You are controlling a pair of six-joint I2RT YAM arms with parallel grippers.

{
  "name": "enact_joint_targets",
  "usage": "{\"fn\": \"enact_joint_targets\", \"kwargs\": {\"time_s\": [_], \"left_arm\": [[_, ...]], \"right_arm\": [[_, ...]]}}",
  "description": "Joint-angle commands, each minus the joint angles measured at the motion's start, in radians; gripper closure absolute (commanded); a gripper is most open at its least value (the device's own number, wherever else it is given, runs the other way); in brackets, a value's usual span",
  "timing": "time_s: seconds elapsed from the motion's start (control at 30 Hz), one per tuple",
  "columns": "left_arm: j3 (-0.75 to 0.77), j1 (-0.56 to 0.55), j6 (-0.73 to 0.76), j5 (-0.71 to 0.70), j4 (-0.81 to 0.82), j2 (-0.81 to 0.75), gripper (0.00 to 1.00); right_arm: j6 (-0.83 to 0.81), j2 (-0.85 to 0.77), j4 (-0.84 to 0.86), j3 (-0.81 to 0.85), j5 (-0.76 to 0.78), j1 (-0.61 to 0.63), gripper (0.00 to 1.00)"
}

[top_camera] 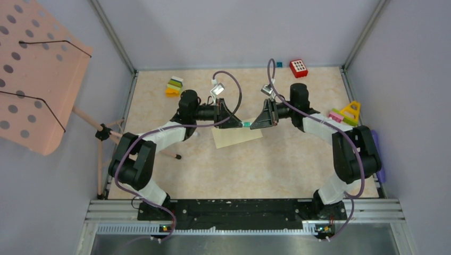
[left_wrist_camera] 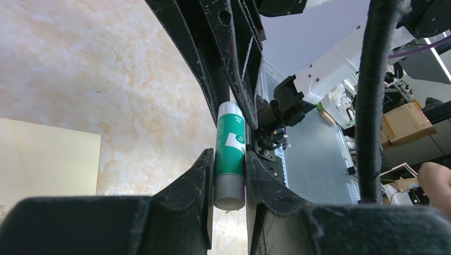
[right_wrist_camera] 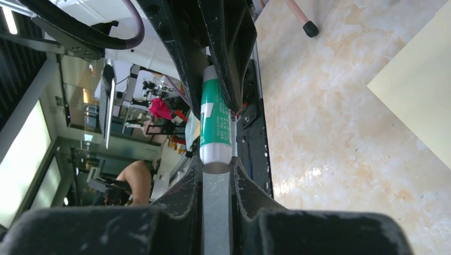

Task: Place the letter into the envelope and seal it
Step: Screw the solid glue.

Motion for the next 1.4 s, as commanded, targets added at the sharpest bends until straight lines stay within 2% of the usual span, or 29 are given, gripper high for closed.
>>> {"fn": "enact_joint_targets", "kwargs": {"time_s": [0.0,0.07,0.17,0.27,0.4,0.47,0.53,0.73,1.0,1.37], "left_arm": [[0.002,0.0,0.008,-0.001,0.044,-0.023,1.0],[0.002,0.0,0.006,-0.001,0.045,-0.024,1.0],[0.002,0.0,0.005,0.001,0.046,-0.029,1.0],[0.0,0.0,-0.002,0.002,0.053,-0.03,1.0],[0.0,0.0,-0.016,0.005,0.069,-0.025,1.0],[-0.001,0.0,-0.018,0.005,0.071,-0.025,1.0],[0.0,0.0,-0.019,0.005,0.072,-0.027,1.0],[0.0,0.0,-0.021,0.002,0.072,-0.029,1.0],[0.0,-0.003,-0.021,0.003,0.073,-0.026,1.0],[-0.005,-0.003,-0.05,0.008,0.114,-0.016,1.0]], "right_arm": [[-0.021,-0.047,0.107,0.034,-0.011,-0.006,0.98],[-0.174,-0.082,0.036,0.043,0.017,-0.006,0.99],[-0.602,-0.156,-0.256,0.094,0.129,0.001,0.95],[-0.932,-0.225,-0.396,0.093,0.229,0.025,0.89],[-1.304,-0.332,-0.404,0.015,0.355,0.08,0.74],[-1.46,-0.392,-0.369,-0.051,0.412,0.112,0.59],[-1.548,-0.456,-0.275,-0.133,0.45,0.133,0.46],[-1.51,-0.462,-0.256,-0.14,0.422,0.135,0.41],[-1.274,-0.442,0.024,-0.203,0.401,0.142,0.42],[-1.279,-0.383,0.103,-0.237,0.438,0.193,0.44]]}}
